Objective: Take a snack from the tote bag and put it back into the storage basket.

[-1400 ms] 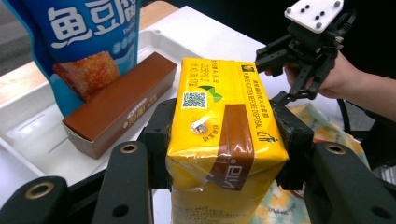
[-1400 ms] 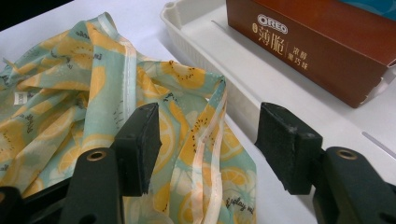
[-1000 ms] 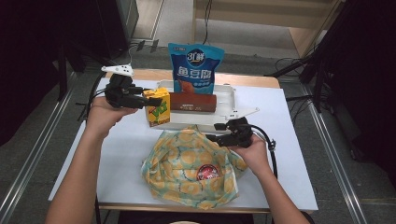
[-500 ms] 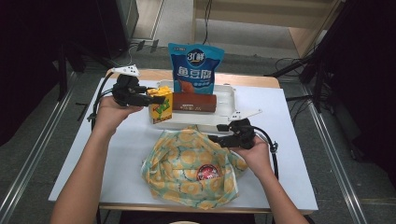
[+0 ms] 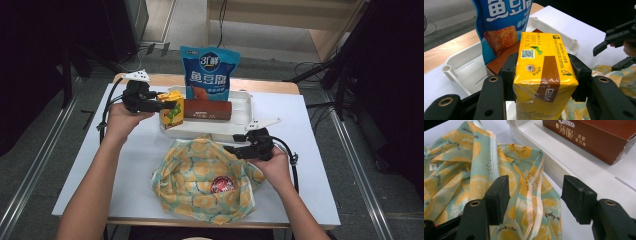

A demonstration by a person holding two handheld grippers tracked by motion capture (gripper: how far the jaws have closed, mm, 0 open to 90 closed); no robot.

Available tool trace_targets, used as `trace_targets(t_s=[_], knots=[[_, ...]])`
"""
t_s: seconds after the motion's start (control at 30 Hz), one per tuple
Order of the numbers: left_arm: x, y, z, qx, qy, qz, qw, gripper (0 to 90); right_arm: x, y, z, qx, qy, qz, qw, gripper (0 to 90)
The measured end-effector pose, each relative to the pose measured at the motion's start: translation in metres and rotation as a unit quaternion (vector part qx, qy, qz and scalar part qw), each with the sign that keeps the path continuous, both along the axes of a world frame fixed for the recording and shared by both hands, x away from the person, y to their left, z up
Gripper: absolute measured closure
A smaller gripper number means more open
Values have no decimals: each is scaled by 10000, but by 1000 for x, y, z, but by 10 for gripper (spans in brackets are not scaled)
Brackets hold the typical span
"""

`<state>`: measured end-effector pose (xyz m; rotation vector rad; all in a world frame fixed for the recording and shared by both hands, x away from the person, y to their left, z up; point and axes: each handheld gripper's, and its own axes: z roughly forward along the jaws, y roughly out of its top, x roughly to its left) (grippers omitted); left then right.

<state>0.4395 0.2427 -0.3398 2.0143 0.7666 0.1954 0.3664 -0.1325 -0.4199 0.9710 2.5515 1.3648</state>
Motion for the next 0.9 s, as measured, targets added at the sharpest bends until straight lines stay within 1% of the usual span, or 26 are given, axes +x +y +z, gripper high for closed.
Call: trace_targets(t_s=[0.13, 0.23, 0.3, 0.4, 0.47, 0.5, 0.6, 0.67, 0.77, 0.9], knots=[[4, -1, -5, 1, -81, -15, 10000, 513, -1, -1, 0, 12, -9, -10, 10000, 405], [7, -3, -9, -21, -61, -48, 10000, 514, -2, -2, 0, -2, 4, -21, 10000, 404], [9, -5, -11, 35, -69, -51, 10000, 514, -2, -2, -1, 10, -21, -30, 10000, 404], [12, -7, -15, 71, -132, -51, 9999, 514, -3, -4, -1, 10, -3, -70, 10000, 404], [14, -7, -18, 68, -118, -33, 9999, 514, -4, -6, -1, 5, 7, -90, 10000, 404], [15, -7, -19, 57, -109, -32, 9999, 514, -4, -6, -1, 1, -27, -84, 10000, 405], [18, -7, -23, 47, -81, -12, 10000, 514, -5, -8, -1, 12, 8, -122, 9999, 404], [20, -7, -25, 70, -100, 12, 9999, 514, -6, -10, -2, 19, -5, -122, 9999, 404], [23, -8, -28, 12, -99, 37, 9999, 514, -7, -11, -2, 9, -15, -136, 9999, 404], [25, -9, -33, 65, -162, -6, 9998, 514, -8, -13, -2, -3, -6, -156, 9999, 403]])
